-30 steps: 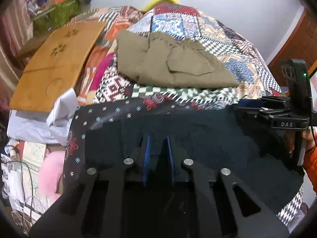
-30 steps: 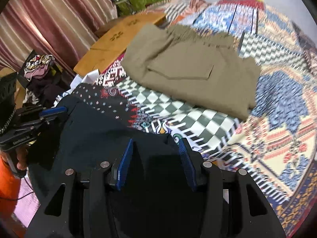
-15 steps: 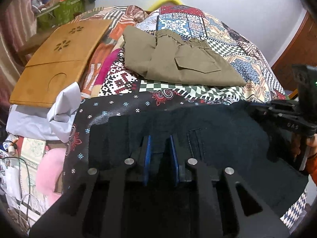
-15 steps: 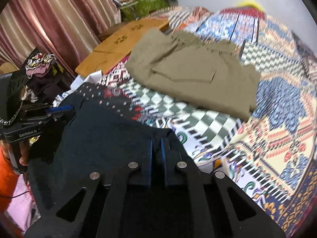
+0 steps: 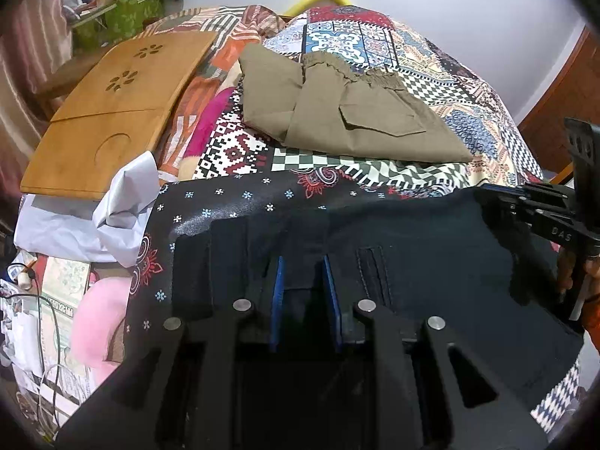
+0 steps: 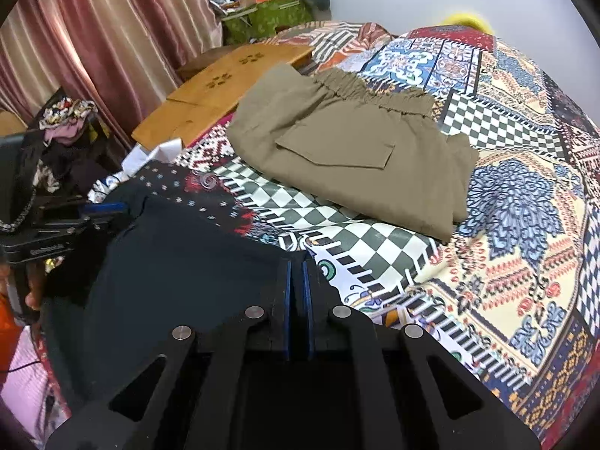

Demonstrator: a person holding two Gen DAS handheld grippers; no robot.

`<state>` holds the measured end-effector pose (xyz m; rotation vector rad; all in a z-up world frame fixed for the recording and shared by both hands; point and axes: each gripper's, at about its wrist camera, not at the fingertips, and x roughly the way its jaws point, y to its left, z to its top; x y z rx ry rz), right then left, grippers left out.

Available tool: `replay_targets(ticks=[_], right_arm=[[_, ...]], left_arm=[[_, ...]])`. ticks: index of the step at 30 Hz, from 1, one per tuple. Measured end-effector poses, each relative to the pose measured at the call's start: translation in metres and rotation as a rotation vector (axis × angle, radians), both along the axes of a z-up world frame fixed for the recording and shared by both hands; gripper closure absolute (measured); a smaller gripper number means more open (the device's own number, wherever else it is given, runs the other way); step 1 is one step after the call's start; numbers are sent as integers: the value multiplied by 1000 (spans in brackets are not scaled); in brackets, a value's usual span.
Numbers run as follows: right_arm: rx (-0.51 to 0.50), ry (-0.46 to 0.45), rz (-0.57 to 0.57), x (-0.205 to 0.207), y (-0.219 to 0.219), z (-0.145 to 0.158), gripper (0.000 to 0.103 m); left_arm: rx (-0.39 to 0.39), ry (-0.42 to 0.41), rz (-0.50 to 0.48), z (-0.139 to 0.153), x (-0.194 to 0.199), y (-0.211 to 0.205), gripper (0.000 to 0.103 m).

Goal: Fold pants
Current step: 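Lower the folded trousers onto the quilt and open both grippers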

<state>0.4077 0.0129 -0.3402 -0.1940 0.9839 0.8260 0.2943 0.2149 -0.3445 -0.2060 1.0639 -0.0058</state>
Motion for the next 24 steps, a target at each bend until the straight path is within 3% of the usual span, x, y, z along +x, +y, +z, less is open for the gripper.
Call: replay_targets(ticks=[5,9,13,17,22,24], right_arm=[[-21,-124,-54,-20,-29,37,73],[12,-169,-107,-43,-72,67,72],[28,-206,-192,-71,-122,93,72],[42,-235,-279,-106,-172,111,69],[24,-280,-384,-153,-225,120,67],[14,-289,-417,-166,-241,117,61]], left_arm=[[52,-24,1,28,-13,-16,79],[50,-86,-19,63,-29,-39,78],[82,-175,-72,101,-46,-76,67],[104,-257,-132,130,-60,-119,64],[61,-299,-198,143,-67,-170,56],[52,-306,-231,141,-68,-195,54]])
